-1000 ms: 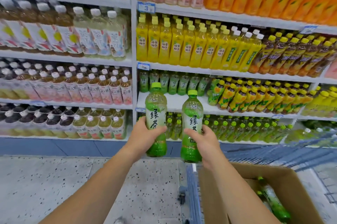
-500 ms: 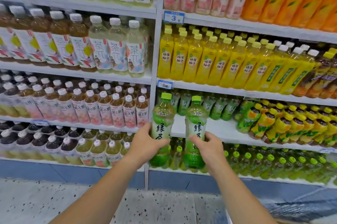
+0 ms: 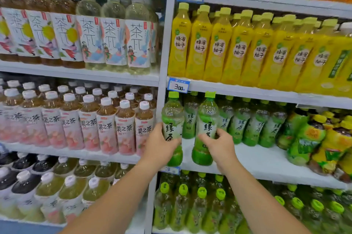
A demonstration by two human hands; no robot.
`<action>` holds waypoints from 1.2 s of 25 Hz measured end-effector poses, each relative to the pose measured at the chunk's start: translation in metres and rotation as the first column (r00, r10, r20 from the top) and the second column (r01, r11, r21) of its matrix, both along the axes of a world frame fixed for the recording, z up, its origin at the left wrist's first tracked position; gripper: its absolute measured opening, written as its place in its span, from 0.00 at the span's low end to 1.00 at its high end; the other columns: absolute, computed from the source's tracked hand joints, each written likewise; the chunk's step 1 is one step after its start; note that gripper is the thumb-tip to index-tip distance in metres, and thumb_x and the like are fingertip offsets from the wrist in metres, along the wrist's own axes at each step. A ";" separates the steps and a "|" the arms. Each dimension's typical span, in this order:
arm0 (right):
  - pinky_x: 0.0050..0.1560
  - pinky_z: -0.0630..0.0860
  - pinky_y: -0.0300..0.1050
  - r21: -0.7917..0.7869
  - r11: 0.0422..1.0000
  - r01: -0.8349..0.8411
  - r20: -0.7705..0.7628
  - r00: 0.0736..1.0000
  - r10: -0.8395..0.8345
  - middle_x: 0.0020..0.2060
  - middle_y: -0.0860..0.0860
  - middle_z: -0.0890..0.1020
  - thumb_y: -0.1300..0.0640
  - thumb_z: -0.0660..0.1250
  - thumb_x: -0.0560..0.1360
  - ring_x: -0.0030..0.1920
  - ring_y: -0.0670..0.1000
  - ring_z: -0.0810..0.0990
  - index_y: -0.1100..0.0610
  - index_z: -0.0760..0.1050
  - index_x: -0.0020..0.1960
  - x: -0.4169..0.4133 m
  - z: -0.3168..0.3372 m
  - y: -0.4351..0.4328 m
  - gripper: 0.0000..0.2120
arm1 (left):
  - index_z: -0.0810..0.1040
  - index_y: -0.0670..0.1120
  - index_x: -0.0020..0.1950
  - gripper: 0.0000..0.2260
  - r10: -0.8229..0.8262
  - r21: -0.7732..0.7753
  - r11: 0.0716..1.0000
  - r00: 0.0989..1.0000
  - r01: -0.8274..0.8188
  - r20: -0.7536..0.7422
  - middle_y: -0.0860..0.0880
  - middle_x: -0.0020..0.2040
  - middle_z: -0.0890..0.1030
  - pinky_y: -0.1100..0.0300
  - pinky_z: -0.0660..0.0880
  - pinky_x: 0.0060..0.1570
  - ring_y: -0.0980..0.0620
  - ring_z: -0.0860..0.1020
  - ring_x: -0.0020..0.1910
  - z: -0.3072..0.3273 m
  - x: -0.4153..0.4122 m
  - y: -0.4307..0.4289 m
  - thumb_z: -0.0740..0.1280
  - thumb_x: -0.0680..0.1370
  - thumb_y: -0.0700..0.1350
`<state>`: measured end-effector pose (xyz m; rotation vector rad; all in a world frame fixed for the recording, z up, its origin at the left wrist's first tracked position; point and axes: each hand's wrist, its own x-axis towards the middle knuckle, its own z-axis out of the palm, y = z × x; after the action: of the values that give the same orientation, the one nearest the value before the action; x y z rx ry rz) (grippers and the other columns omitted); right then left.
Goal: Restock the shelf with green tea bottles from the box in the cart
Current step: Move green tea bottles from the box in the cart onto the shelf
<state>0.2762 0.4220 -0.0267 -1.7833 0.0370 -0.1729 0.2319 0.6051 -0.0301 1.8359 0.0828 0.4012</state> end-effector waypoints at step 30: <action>0.60 0.78 0.49 0.010 0.988 -0.152 0.194 0.970 0.147 0.55 0.45 0.80 0.53 0.78 0.71 0.57 0.50 0.80 0.53 0.73 0.61 0.078 -0.113 0.009 0.23 | 0.64 0.40 0.73 0.27 0.337 0.615 0.720 0.936 -0.323 0.098 0.44 0.62 0.75 0.62 0.72 0.44 0.48 0.80 0.54 -0.099 0.052 -0.033 0.62 0.82 0.56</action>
<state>0.3544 0.4309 -0.1402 -1.7300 -0.2330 -0.2347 0.2839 0.5719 -0.1288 2.4993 0.3336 0.7276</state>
